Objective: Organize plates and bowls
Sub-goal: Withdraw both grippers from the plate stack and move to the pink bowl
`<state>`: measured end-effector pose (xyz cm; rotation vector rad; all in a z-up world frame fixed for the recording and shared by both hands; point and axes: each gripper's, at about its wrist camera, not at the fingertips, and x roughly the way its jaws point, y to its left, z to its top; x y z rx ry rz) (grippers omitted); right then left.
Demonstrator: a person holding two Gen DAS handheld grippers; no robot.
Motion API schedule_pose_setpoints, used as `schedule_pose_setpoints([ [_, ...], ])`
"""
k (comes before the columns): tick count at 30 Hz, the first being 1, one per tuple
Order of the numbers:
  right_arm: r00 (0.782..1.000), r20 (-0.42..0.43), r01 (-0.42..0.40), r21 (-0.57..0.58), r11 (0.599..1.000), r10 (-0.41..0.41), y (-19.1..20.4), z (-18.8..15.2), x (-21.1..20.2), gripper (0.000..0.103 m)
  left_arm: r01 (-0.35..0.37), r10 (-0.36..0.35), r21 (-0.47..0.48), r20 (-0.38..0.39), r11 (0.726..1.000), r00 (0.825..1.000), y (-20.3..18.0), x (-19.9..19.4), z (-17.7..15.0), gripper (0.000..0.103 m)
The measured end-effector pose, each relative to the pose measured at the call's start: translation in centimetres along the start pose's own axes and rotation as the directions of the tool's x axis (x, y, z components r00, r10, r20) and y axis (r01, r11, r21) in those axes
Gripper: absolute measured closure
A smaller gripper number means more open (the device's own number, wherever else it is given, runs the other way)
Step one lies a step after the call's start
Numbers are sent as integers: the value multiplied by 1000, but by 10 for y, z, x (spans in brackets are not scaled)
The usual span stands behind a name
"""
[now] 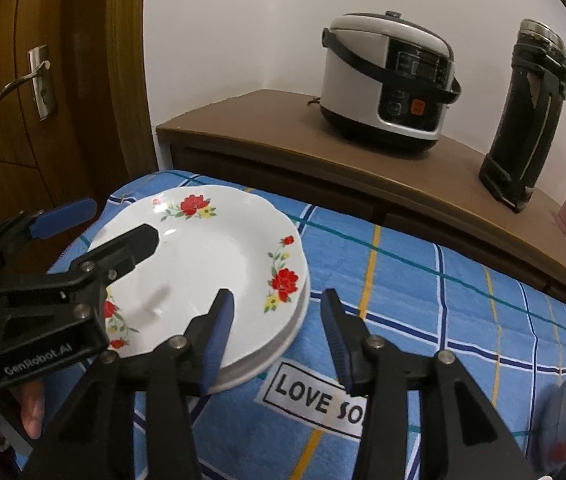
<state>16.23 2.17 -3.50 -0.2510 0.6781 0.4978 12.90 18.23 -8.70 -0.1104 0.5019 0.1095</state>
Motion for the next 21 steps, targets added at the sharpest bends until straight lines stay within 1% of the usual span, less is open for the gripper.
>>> schedule_pose_setpoints([
  [6,1000,14,0,2,1000,0,-4,-6,-14,58,16,-16,-8,22,1000,1000,-1,-5,0,22],
  [14,999,31,8,15,1000,-8,-16,-15,-37,58,-3,3,2,35,1000,999,-12,-14,-2,22],
  [16,999,37,7,14,1000,-8,-17,-17,-44,58,4,-3,-16,19,1000,1000,-16,-18,-5,22],
  [18,999,40,9,11,1000,-9,-19,-21,-52,58,29,-29,-25,7,999,1000,-22,-23,-7,22],
  [21,999,49,14,11,1000,-14,-23,-27,-64,58,34,-34,-11,5,999,999,-39,-34,-7,22],
])
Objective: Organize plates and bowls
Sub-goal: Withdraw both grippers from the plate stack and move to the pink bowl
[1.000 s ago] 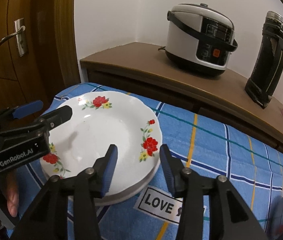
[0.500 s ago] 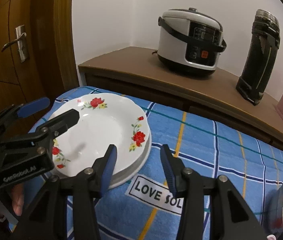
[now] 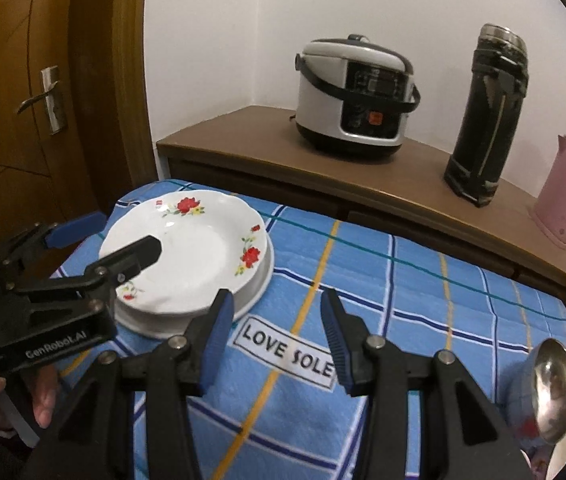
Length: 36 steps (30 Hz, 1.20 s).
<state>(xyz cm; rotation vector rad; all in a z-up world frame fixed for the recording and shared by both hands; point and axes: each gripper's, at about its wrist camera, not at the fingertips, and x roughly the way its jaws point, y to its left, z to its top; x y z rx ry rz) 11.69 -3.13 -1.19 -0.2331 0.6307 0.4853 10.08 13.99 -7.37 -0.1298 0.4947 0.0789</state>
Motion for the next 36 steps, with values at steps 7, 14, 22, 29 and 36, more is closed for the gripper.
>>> schedule_pose_setpoints([
  [7,1000,21,22,25,999,-23,-22,-14,-30,53,60,-60,25,-1,998,998,-39,-23,6,22],
  [14,998,40,36,53,998,-38,-43,-28,-54,53,97,-96,31,-18,995,995,-66,-34,6,22],
  [22,996,33,75,100,992,-78,-77,-55,-80,53,138,-135,57,-43,989,990,-99,-45,3,22],
  [29,994,24,105,132,986,-109,-102,-72,-96,53,188,-181,96,-76,977,981,-135,-47,-7,22],
  [36,991,9,130,165,978,-133,-124,-89,-108,53,234,-220,117,-122,965,968,-162,-48,-16,22],
])
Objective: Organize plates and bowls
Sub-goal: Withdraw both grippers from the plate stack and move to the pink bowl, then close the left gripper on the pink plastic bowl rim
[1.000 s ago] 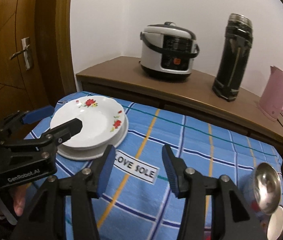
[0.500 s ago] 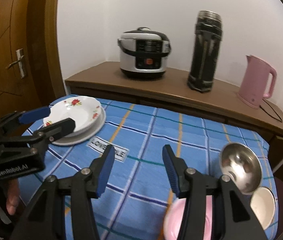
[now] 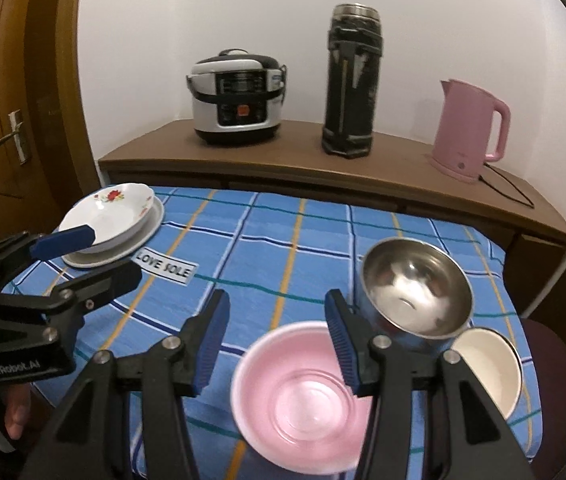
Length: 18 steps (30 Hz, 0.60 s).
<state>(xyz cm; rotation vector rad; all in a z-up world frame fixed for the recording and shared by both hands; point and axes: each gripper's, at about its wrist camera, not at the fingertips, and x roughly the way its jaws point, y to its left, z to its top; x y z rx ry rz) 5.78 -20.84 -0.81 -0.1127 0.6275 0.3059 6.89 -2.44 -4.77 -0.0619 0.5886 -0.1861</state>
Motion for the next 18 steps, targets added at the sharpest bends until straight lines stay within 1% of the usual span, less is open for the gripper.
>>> schedule_pose_setpoints([
  [3,1000,0,9,8,1000,-9,-9,-6,-5,53,40,-40,1,-27,999,999,-12,5,-3,22],
  [10,999,-16,48,53,997,-48,-39,-22,-15,53,89,-86,43,-61,995,994,-41,13,-10,22],
  [18,996,-52,81,88,993,-76,-65,-38,-16,53,118,-110,73,-106,990,988,-65,28,-16,23],
])
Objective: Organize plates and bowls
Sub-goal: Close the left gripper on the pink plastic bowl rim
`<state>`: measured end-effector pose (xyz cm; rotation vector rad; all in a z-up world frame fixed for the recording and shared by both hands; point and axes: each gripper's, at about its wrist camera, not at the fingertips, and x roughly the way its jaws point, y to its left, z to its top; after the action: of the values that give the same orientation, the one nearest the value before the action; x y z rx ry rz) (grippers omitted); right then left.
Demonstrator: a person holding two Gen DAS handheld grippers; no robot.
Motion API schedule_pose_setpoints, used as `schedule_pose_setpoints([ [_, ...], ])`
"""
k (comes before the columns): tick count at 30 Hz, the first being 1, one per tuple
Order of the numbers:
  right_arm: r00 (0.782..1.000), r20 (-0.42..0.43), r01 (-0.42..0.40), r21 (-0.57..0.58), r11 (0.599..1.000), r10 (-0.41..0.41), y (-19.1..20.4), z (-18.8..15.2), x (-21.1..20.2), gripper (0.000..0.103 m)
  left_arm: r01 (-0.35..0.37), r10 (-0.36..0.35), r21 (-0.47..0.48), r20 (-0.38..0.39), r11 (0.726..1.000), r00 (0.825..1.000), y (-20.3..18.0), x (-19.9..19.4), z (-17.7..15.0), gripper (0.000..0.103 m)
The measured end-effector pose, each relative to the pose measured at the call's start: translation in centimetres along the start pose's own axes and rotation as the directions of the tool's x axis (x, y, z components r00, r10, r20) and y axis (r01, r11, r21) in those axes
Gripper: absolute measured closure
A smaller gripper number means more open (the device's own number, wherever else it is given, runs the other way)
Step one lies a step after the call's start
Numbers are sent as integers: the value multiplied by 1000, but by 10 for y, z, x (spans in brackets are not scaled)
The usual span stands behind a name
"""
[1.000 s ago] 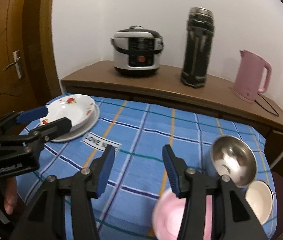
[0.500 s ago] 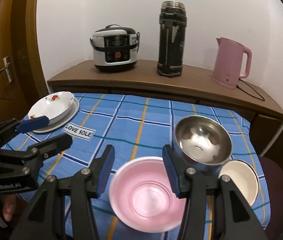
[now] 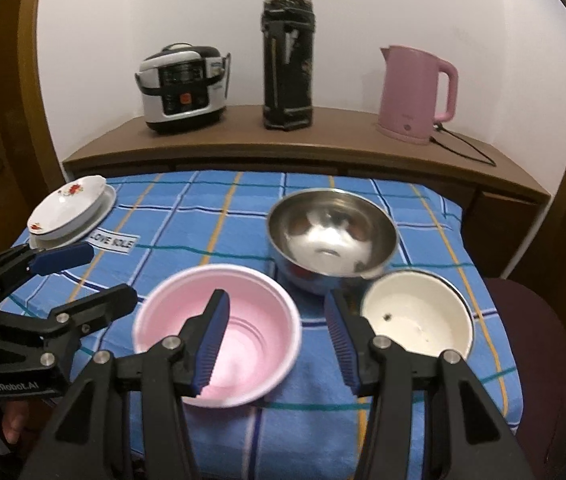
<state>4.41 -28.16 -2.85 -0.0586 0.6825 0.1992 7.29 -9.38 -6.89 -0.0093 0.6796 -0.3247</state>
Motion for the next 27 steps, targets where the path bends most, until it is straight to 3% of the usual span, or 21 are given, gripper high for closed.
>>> schedule_pose_setpoints([
  [16,998,-44,-37,46,998,39,-20,-17,8,55,38,-36,37,-44,999,998,-22,15,-3,23],
  [23,995,-69,-64,47,997,67,-17,-21,17,66,43,-41,24,-74,999,996,-19,21,-5,41],
  [27,994,-78,-69,48,996,73,-16,-22,20,71,54,-53,11,-89,998,995,-19,24,-7,46],
])
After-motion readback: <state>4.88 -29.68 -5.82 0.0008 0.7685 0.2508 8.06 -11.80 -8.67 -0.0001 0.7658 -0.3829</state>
